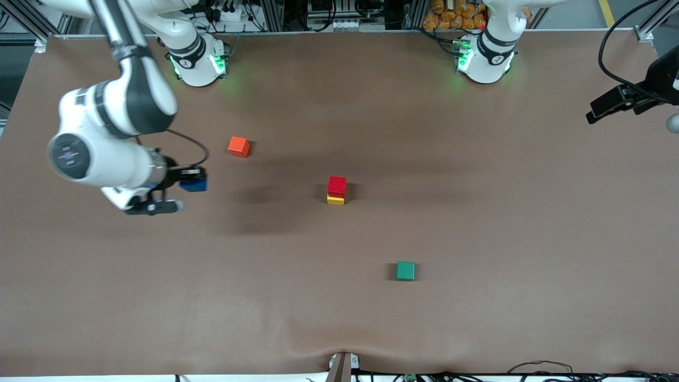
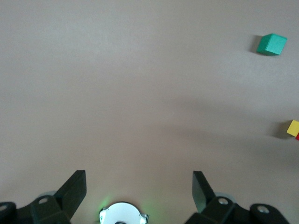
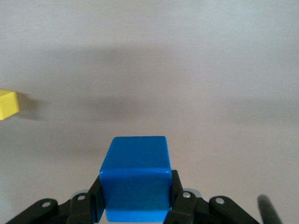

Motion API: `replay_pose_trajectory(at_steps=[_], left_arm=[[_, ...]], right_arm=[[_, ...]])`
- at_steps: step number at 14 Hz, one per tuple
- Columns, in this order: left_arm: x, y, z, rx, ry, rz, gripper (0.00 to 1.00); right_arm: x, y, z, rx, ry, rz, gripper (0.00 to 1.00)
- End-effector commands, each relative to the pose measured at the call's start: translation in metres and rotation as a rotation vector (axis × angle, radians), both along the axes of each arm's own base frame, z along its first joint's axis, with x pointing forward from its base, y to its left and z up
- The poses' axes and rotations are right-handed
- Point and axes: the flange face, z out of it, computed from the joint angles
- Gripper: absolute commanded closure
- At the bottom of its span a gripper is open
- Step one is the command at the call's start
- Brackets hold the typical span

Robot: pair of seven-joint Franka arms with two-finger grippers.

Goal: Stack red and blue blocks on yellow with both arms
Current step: 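Lift the blue cube and carry it over the red cube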

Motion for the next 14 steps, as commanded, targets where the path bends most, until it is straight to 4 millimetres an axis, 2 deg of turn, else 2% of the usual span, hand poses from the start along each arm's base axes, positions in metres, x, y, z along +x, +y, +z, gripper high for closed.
replay_pose_trajectory(at_steps=[1, 3, 4, 5, 9, 12, 14], left_arm=[[-0.005, 0.002, 0.011, 0.015, -0.047, -0.012, 0.0], [-0.001, -0.001, 0.008, 0.016, -0.055, -0.016, 0.0], [0.001, -0.002, 0.006, 0.016, -0.053, -0.019, 0.0], [0.002, -0.003, 0.005, 0.016, -0.052, -0.021, 0.0], [0.005, -0.01, -0.005, 0.013, -0.032, -0.037, 0.0], [0.004, -0.016, -0.002, -0.002, -0.036, -0.051, 0.0], [0.004, -0.028, -0.002, -0.002, -0.037, -0.071, 0.0]], right_arm=[[-0.012, 0.07, 0.024, -0.001, -0.038, -0.005, 0.86], [-0.005, 0.111, 0.022, -0.002, -0.043, -0.046, 0.87], [-0.004, 0.139, 0.017, 0.001, -0.038, -0.071, 0.87], [-0.008, 0.167, 0.007, -0.016, -0.031, -0.093, 0.87], [-0.014, 0.254, -0.033, -0.032, -0.075, -0.199, 0.87], [-0.016, 0.283, -0.033, 0.034, -0.156, -0.231, 0.89], [-0.018, 0.289, -0.042, 0.033, -0.139, -0.24, 0.89]])
